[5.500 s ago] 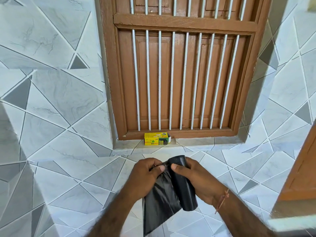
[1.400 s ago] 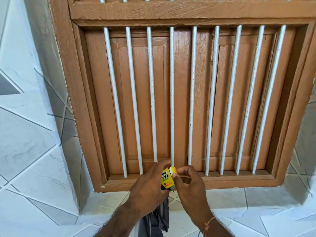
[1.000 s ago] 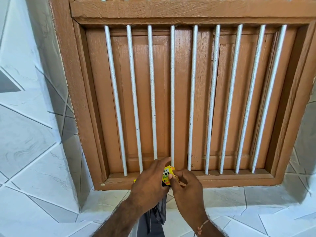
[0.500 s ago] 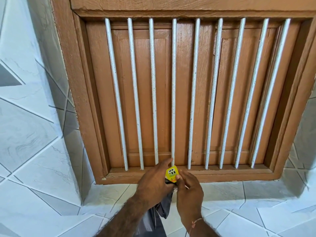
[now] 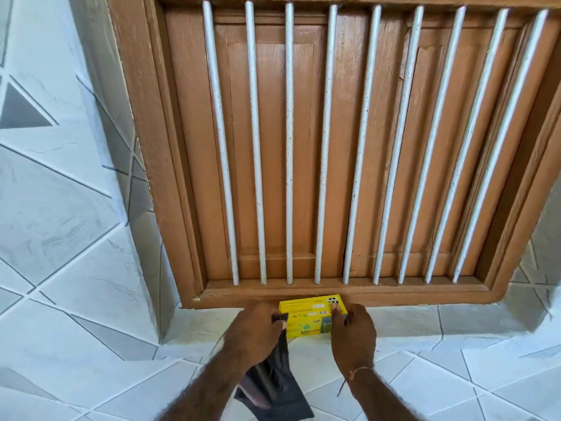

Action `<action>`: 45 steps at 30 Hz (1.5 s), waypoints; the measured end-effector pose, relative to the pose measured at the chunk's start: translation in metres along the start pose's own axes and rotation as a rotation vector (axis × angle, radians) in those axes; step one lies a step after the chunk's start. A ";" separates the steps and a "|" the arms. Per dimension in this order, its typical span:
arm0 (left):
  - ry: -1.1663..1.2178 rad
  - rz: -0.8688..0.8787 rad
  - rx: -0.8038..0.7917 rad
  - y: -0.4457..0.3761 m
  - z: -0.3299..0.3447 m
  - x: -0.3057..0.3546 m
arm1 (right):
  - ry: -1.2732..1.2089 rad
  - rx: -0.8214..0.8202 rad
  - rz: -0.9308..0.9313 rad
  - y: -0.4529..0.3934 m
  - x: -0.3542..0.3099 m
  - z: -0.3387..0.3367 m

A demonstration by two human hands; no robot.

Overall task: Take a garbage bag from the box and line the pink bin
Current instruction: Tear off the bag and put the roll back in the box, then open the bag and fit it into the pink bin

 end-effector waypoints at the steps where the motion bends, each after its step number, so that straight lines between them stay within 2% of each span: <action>1: 0.012 0.004 -0.007 0.001 0.005 -0.002 | 0.005 0.004 0.009 0.000 0.000 -0.001; 4: 0.142 0.005 -0.058 0.001 0.013 -0.005 | -0.042 -0.073 0.050 0.003 -0.005 -0.005; 7: 0.280 0.009 -0.080 -0.006 0.012 -0.013 | -0.093 -0.118 0.014 0.014 -0.018 -0.016; 10: 0.351 -0.002 0.052 -0.002 -0.007 -0.012 | -0.070 -0.027 -0.034 0.039 -0.022 -0.033; 11: 0.413 -0.010 0.129 0.002 -0.016 -0.010 | -0.133 -0.072 -0.025 0.051 -0.022 -0.032; 13: 0.612 -0.049 0.228 0.012 -0.033 0.001 | -0.270 -0.324 -0.027 0.080 -0.025 -0.017; 15: 0.852 -0.132 0.249 0.024 -0.039 0.014 | -0.375 -0.570 -0.087 0.110 -0.035 -0.003; 17: 1.055 -0.187 0.249 0.033 -0.042 0.027 | -0.357 -0.691 -0.150 0.131 -0.047 0.000; 19: 1.174 -0.220 0.231 0.044 -0.046 0.042 | -0.199 -0.700 -0.167 0.147 -0.047 0.002; 21: 1.267 -0.231 0.218 0.057 -0.054 0.058 | -0.020 -0.604 -0.090 0.150 -0.034 0.003; 22: 1.296 -0.218 0.231 0.066 -0.061 0.067 | -0.019 -0.577 -0.066 0.152 -0.029 0.001; 26: 1.382 -0.097 0.349 0.096 -0.104 0.098 | -0.041 -0.648 -0.152 0.163 -0.032 -0.016; 29: 1.374 -0.020 0.560 0.124 -0.141 0.107 | -0.029 -0.709 -0.196 0.177 -0.025 -0.043; 32: 1.177 -0.007 0.895 0.156 -0.172 0.090 | 0.027 -0.712 -0.202 0.189 -0.021 -0.070; 34: 0.913 -0.008 0.982 0.176 -0.177 0.078 | -0.021 -0.728 -0.097 0.194 -0.014 -0.090; 36: 0.741 -0.090 0.902 0.195 -0.153 0.059 | -0.158 -0.712 -0.003 0.201 -0.008 -0.107; 38: 0.686 -0.199 0.880 0.228 -0.114 0.038 | -0.322 -0.729 0.103 0.216 -0.003 -0.119; 41: 0.622 -0.336 0.804 0.290 -0.049 0.016 | -0.628 -0.813 0.378 0.247 0.004 -0.121; 43: 0.648 -0.410 0.643 0.327 -0.001 0.016 | -0.795 -0.833 0.475 0.264 0.000 -0.127; 45: 0.726 -0.401 0.405 0.358 0.037 0.029 | -0.859 -0.825 0.485 0.280 -0.006 -0.134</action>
Point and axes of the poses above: each hand's wrist, its own y-axis away from the middle knuckle, its own z-axis out of the palm, x = y × z, the point moved 7 cm from there along -y, towards the middle knuckle, and after that the axes turned 6 degrees about y, right-handed, at the moved point
